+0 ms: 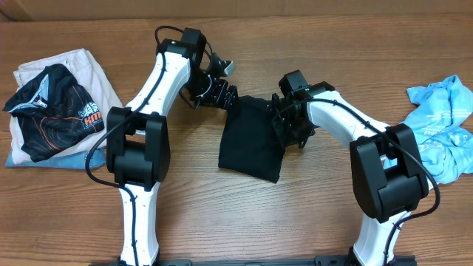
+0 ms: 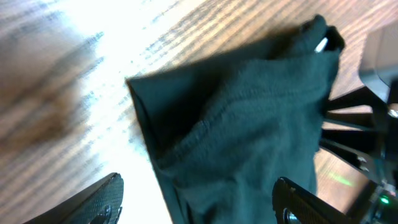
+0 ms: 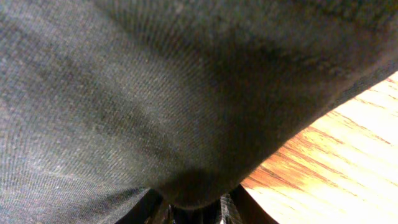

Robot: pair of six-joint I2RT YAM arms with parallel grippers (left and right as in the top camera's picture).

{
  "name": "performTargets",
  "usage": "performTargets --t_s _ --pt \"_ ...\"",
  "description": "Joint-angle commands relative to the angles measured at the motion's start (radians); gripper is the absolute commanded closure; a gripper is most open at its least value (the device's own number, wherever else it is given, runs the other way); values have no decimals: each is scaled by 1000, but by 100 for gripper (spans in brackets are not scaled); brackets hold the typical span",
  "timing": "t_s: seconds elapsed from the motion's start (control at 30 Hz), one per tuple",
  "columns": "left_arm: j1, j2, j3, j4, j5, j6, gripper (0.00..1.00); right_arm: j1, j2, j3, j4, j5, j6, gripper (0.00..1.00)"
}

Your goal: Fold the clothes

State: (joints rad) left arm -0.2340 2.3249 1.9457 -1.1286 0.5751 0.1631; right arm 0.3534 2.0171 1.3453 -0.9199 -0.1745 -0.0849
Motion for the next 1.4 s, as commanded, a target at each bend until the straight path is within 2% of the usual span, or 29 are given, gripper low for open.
performTargets --t_s 0.0,0.13,0.37,0.43,0.5,0.53,0.57,0.6,0.63,0.67,0.73,0.83,0.87,0.9,1.03,1.2,1.37 --pt "-15 19 19 43 -40 -38 19 -7 -8 -3 -6 32 0 72" --pt "-19 46 19 87 -32 -67 17 -7 -8 -3 -6 32 0 72" --pt "-53 161 19 109 19 -77 19 -7 -8 -4 -6 32 0 72" --pt "-64 166 19 127 43 -76 32 -7 -8 -3 -6 31 0 71" --pt "-72 166 20 133 43 -73 52 -7 -8 -3 -6 31 0 71" --pt "-76 166 20 135 42 -72 65 -7 -8 -3 -6 31 0 71" --pt "-78 166 20 135 42 -69 90 -7 -8 -4 -7 31 0 71" --pt "-79 166 21 133 33 -70 96 -7 -8 -3 -9 32 1 71" --pt "-78 164 26 126 26 -71 96 -7 -8 -3 -10 32 1 71" --pt "-71 164 49 96 1 -70 96 -7 -8 -3 -13 32 3 65" --pt "-50 158 136 9 -74 -71 96 -9 -16 3 -23 36 8 64" --pt "-24 110 260 -110 -202 -95 96 -28 -80 47 -38 47 74 58" --pt "-19 95 280 -131 -234 -103 96 -37 -110 60 -40 47 87 50" --pt "-13 73 301 -155 -274 -108 96 -48 -150 74 -45 47 90 25" --pt "8 -47 334 -223 -446 -154 96 -89 -287 110 -78 47 89 1" --pt "44 -225 334 -285 -685 -195 96 -125 -398 110 -158 47 78 0" --pt "105 -330 334 -285 -769 -205 96 -126 -397 109 -195 47 78 0"
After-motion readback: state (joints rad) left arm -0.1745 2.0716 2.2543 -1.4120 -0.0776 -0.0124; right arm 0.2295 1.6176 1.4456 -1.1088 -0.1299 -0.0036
